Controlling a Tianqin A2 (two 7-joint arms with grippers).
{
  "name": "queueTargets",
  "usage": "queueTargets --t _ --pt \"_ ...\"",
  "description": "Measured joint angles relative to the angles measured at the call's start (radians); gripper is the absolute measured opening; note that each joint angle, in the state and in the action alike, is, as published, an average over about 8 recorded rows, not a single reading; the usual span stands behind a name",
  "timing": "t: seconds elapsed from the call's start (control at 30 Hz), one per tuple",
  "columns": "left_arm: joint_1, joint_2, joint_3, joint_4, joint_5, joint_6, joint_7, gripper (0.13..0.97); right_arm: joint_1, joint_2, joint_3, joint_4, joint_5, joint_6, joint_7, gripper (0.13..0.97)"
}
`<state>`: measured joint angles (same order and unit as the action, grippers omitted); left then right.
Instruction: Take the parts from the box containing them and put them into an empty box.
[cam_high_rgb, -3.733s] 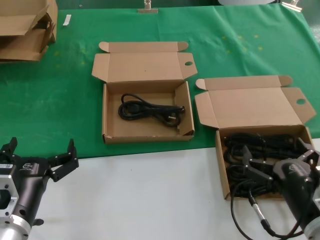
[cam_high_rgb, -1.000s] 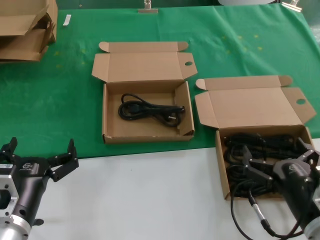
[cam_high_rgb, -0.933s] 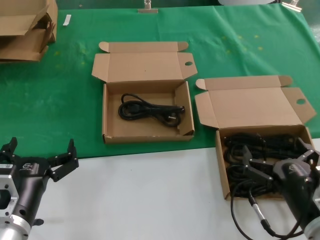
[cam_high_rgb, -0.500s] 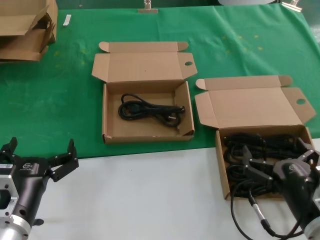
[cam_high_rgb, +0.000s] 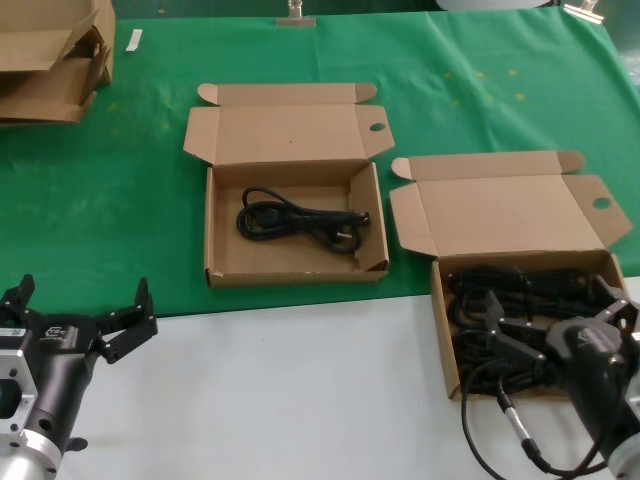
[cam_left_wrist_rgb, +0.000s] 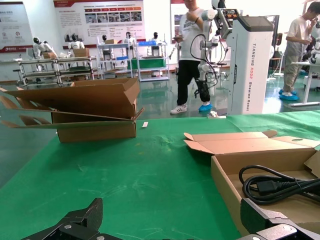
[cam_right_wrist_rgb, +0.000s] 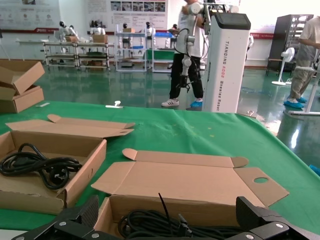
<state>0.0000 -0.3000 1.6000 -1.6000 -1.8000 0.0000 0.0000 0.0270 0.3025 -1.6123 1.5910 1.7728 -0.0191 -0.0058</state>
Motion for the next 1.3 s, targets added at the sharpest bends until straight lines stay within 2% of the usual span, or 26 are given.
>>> queueTargets --t 1.3 --pt "0.000 0.000 0.000 0.000 0.000 0.000 0.000 0.966 0.000 0.000 0.000 0.000 0.000 0.000 0.000 0.966"
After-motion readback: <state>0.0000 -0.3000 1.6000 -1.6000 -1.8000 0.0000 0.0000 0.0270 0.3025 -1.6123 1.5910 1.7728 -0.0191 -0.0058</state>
